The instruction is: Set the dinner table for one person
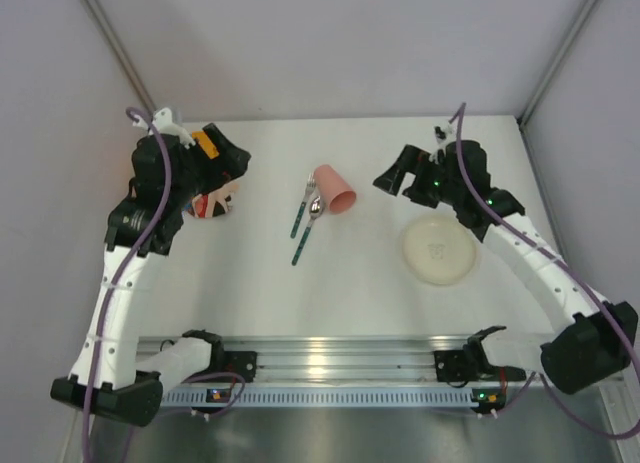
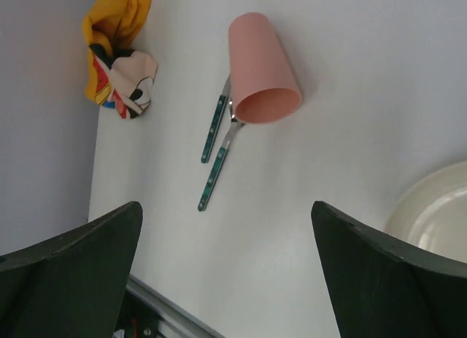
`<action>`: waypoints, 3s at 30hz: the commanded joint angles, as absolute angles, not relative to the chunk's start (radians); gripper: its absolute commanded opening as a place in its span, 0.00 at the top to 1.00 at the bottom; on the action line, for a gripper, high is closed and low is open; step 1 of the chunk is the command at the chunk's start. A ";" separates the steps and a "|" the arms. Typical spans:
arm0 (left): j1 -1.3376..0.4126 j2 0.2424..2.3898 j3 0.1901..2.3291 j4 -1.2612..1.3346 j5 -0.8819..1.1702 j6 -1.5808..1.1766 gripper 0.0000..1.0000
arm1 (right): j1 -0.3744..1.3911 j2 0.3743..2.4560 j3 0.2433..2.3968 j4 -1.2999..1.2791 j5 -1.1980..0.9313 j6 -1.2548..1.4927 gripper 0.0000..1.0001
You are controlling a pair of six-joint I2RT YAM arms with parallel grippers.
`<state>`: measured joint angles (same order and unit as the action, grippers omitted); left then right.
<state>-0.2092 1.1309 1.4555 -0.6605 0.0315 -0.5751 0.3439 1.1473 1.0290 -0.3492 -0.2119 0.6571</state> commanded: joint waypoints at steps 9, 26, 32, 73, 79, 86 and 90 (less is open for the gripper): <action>-0.175 1.063 1.279 -0.973 -0.308 -0.597 0.02 | 0.768 1.785 1.707 -0.616 -0.282 0.572 0.00; -0.149 1.006 1.091 -0.867 -0.089 -0.647 0.12 | 0.726 2.436 2.155 -0.554 -0.337 0.775 0.46; -0.150 1.011 1.092 -0.881 -0.074 -0.626 0.15 | 0.672 2.464 2.102 -0.477 -0.338 0.805 0.69; -0.095 1.964 1.670 -0.721 -0.517 -0.551 0.08 | 0.313 1.473 1.304 -0.701 -0.334 0.331 0.24; -0.032 2.175 1.891 -0.773 -0.503 -0.505 0.58 | 0.313 1.457 1.305 -0.735 -0.308 0.345 0.24; -0.031 2.109 1.916 -0.677 -0.003 -0.407 1.00 | 0.311 1.491 1.313 -0.739 -0.269 0.342 0.25; -0.080 1.866 1.798 -0.505 0.363 -0.353 1.00 | 0.308 1.493 1.315 -0.738 -0.250 0.337 0.26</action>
<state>-0.0250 2.1120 1.8294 -0.6765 -0.0185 -0.4179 0.3054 1.4929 1.2774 -0.7284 -0.2779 0.3531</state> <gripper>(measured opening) 0.036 0.744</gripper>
